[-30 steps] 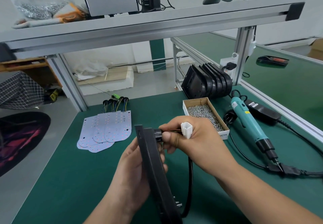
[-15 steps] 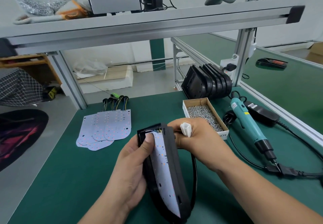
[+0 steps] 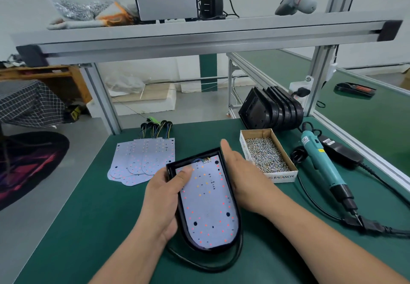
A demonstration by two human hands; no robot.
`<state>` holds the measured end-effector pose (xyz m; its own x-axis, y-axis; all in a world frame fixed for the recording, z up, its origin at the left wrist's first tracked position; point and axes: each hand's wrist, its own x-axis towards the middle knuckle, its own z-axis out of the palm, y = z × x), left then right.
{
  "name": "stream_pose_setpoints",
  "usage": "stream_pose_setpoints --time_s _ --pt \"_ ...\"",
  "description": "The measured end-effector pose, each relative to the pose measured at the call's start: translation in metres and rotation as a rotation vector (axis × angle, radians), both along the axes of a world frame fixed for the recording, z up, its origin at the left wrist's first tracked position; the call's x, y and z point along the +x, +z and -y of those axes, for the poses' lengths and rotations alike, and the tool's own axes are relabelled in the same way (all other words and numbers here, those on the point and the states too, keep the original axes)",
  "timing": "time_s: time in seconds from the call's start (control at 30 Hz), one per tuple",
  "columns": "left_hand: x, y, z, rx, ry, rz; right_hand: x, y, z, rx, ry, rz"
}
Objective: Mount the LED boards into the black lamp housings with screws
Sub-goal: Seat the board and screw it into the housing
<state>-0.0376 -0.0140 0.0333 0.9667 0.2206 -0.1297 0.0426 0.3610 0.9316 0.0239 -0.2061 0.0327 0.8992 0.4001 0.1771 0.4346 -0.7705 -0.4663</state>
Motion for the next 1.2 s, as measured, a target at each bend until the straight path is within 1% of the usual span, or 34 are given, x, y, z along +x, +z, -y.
stream_pose_setpoints --time_s 0.07,0.1,0.17,0.23,0.27,0.37,0.47,0.53,0.57,0.67,0.7,0.73,0.83,0.93,1.0,1.1,1.17,1.2 --pt "0.002 -0.002 -0.003 0.041 0.009 -0.035 0.001 0.001 -0.001 -0.054 0.117 -0.020" --pt "0.002 -0.003 -0.004 0.065 0.004 -0.048 0.003 0.002 0.000 -0.030 0.157 0.024" --pt "0.003 -0.004 -0.005 0.126 -0.017 -0.059 0.005 0.002 0.005 0.101 0.117 0.139" --pt "0.004 -0.004 -0.004 0.174 -0.029 -0.075 0.004 0.004 0.011 0.235 0.036 0.187" --pt "0.005 -0.004 -0.004 0.208 -0.037 -0.087 0.005 0.004 0.014 0.246 0.018 0.198" --pt "0.009 -0.006 -0.003 0.355 -0.036 -0.138 0.007 0.002 0.020 0.108 0.061 0.232" --pt "0.011 -0.009 -0.001 0.512 -0.040 -0.161 0.010 0.006 0.024 -0.101 0.129 0.177" --pt "0.009 -0.008 0.005 0.615 -0.040 -0.153 0.011 0.009 0.027 -0.135 0.142 0.166" --pt "0.008 -0.008 0.008 0.663 -0.042 -0.147 0.010 0.011 0.031 -0.090 0.089 0.174" --pt "0.005 -0.008 0.017 0.718 -0.080 -0.148 0.007 0.028 0.065 0.170 -0.231 0.237" --pt "0.004 -0.007 0.019 0.725 -0.102 -0.152 0.007 0.033 0.082 0.171 -0.325 0.257" --pt "0.003 -0.006 0.020 0.729 -0.117 -0.158 0.008 0.037 0.099 0.117 -0.411 0.260" --pt "0.000 -0.003 0.023 0.703 -0.133 -0.166 0.009 0.039 0.146 -0.107 -0.601 0.155" --pt "-0.004 -0.003 0.030 0.691 -0.134 -0.154 0.002 0.028 0.174 -0.240 -0.643 -0.007" --pt "-0.006 -0.004 0.033 0.711 -0.137 -0.147 0.000 0.021 0.180 -0.274 -0.645 -0.101" --pt "-0.005 -0.002 0.032 0.832 -0.161 -0.144 0.003 0.015 0.182 -0.199 -0.643 -0.170" --pt "-0.007 0.002 0.028 0.920 -0.192 -0.134 0.007 0.015 0.186 -0.083 -0.633 -0.176" --pt "-0.008 0.004 0.026 0.952 -0.205 -0.128 0.009 0.016 0.188 0.013 -0.623 -0.182"
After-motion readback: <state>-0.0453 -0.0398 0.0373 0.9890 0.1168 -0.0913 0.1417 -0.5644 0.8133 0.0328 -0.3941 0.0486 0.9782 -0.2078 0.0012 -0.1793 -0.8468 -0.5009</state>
